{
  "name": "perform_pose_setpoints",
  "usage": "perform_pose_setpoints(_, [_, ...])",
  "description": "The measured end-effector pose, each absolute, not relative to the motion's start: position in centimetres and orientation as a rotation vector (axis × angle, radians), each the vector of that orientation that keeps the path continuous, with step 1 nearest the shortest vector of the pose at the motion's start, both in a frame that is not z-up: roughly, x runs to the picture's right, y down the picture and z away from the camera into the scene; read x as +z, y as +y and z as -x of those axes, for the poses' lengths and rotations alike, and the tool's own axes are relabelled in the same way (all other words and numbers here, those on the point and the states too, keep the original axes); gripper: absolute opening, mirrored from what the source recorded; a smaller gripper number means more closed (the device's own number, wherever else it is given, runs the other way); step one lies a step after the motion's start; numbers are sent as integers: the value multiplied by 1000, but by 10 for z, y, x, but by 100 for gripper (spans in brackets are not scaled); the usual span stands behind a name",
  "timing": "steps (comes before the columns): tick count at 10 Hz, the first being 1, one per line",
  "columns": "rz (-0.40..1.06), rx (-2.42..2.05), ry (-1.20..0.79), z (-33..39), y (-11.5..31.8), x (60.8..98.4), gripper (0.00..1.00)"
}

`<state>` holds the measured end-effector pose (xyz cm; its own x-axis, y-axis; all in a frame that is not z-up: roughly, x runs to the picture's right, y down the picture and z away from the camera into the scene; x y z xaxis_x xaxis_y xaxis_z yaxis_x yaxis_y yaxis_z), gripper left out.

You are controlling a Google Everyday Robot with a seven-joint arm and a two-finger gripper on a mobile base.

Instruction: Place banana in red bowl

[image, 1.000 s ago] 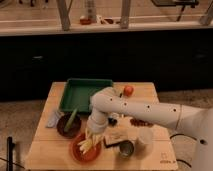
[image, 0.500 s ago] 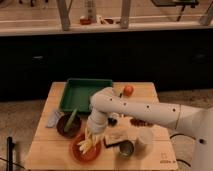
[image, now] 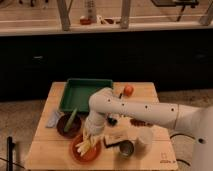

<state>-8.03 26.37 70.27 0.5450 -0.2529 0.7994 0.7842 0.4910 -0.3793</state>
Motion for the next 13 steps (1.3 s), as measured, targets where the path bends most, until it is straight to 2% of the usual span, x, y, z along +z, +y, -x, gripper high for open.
perform_pose_setpoints(13, [810, -745, -794, 74, 257, 694, 80])
